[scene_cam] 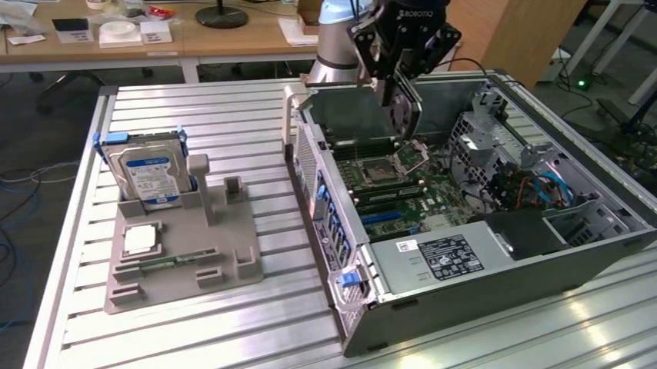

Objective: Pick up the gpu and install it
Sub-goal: 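Pick up the gpu and move the gpu toward the slot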

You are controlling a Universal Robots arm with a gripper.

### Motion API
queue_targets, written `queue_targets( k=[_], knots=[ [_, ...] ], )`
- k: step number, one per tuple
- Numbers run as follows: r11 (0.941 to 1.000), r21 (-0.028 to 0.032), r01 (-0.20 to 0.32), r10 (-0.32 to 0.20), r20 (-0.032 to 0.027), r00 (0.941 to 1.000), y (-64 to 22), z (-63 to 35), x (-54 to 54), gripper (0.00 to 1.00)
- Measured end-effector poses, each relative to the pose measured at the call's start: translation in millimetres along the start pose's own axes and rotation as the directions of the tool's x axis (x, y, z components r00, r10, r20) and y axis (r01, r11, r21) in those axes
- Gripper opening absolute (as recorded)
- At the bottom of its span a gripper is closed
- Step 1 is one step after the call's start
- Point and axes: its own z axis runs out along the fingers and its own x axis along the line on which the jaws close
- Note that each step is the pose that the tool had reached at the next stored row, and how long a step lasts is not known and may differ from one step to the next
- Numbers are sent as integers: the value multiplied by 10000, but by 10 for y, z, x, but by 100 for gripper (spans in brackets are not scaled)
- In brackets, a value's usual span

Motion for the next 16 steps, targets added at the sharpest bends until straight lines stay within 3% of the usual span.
queue_targets(
  k=[16],
  knots=[
    [10000, -2, 1, -1, -19, 10000, 9, 5, -297, 28]
  ],
)
